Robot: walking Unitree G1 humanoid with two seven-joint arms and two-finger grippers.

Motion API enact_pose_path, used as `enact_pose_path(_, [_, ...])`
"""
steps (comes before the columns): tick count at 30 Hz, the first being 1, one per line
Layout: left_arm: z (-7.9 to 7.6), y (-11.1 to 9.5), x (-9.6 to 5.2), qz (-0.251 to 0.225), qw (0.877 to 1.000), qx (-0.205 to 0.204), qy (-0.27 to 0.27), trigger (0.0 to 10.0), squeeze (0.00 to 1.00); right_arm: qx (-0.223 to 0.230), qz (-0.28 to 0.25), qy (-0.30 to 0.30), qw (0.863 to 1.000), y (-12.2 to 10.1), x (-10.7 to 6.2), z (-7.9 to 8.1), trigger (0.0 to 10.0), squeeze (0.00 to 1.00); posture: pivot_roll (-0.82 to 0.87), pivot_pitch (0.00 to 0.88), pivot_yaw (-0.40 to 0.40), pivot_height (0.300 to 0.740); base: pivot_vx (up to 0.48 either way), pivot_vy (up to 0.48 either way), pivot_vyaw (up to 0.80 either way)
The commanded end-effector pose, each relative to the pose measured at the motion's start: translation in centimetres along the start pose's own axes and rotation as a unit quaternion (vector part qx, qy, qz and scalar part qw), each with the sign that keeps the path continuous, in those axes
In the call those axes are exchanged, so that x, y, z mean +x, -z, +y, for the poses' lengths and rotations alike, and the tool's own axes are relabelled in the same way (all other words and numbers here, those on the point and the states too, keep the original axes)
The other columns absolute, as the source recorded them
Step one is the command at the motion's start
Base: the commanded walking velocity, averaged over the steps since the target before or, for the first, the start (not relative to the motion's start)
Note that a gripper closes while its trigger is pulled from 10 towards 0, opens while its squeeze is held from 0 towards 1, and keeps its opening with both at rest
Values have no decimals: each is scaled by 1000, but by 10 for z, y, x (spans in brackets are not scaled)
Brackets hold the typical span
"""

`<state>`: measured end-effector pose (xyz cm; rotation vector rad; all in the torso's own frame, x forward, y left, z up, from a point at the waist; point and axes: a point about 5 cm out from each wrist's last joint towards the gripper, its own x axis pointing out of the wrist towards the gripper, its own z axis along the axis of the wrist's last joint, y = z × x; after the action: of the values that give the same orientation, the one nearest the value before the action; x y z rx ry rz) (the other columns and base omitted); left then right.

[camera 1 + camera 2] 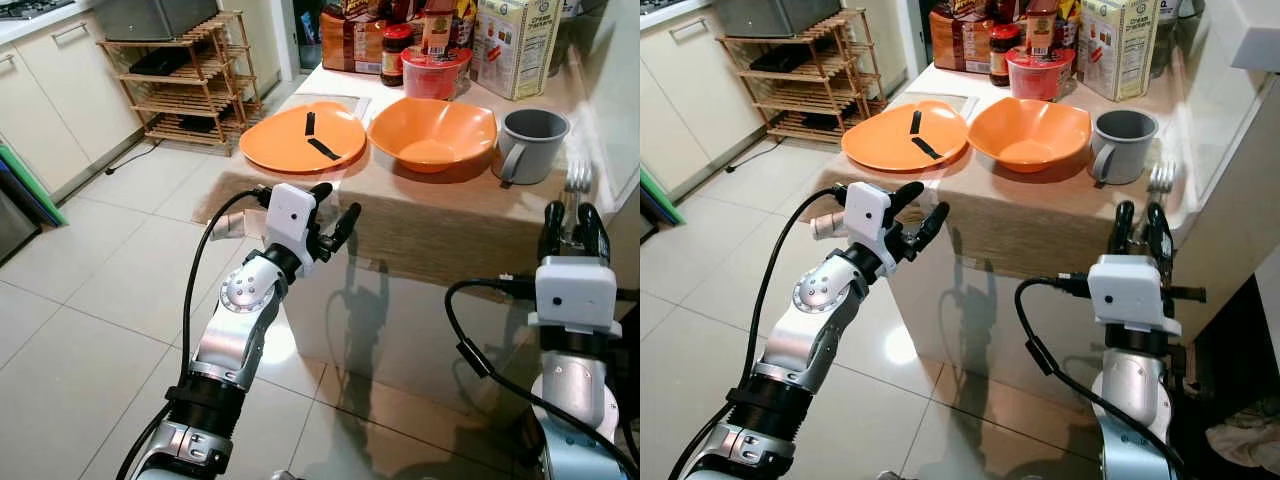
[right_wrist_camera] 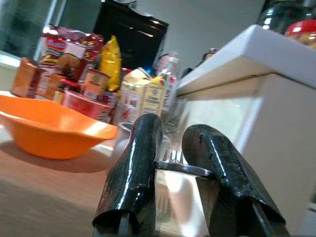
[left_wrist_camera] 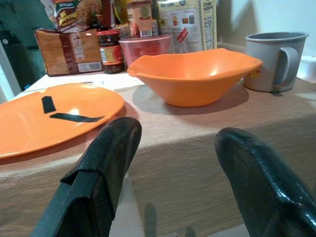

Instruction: Setting the table

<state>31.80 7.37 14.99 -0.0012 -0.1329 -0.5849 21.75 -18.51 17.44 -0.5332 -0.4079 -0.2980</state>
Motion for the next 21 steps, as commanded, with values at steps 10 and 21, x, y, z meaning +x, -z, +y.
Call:
enact_pose_path(10, [3, -2, 1, -9, 1000, -8, -9, 10000, 0, 33, 30, -21, 999, 10, 5, 13, 0, 0, -44, 0, 107, 740, 0, 0, 0])
enact_pose_path(21, [2, -2, 2, -11, 1000, -6, -9, 10000, 0, 41, 33, -26, 998, 13, 7, 16, 0, 0, -46, 0, 101, 740, 0, 0, 0])
